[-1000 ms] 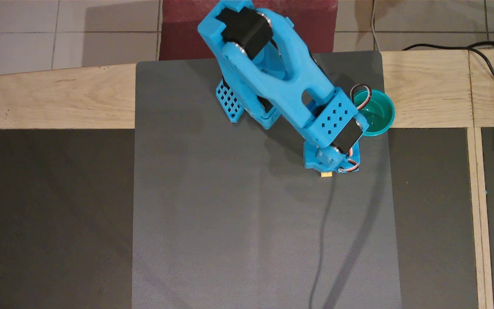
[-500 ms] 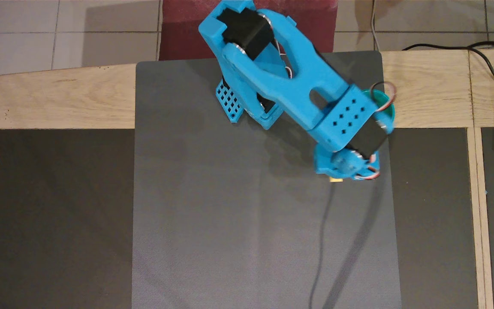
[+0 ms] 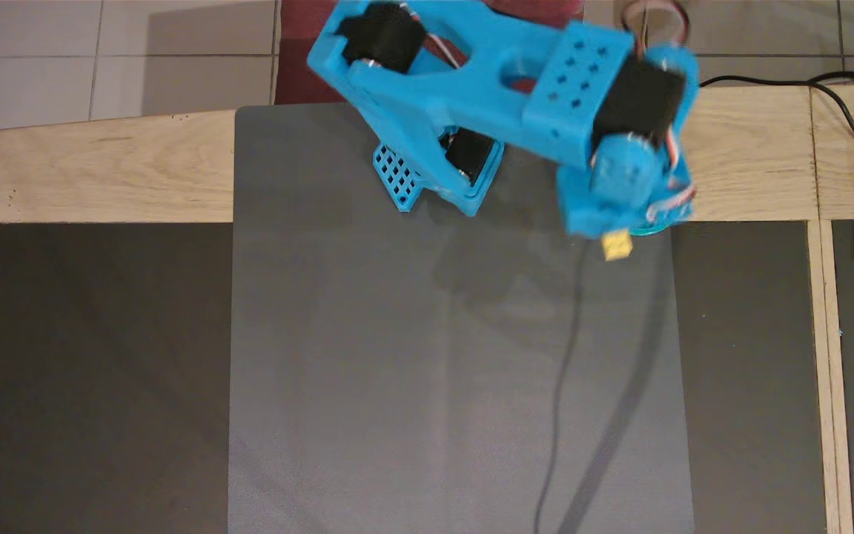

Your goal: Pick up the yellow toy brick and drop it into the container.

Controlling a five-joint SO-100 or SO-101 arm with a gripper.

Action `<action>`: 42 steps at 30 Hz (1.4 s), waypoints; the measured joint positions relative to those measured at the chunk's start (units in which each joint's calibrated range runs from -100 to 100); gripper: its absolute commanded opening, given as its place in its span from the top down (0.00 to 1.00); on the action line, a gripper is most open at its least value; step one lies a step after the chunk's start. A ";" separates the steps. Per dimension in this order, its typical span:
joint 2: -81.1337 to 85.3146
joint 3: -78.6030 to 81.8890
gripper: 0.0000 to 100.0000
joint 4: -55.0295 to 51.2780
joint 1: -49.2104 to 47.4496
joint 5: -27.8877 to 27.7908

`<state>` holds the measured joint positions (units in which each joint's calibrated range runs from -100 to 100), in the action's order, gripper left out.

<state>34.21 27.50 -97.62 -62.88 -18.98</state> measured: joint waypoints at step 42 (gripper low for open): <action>-16.32 -0.36 1.00 9.59 -7.20 4.65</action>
<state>17.89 27.14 -88.03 -70.08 -14.33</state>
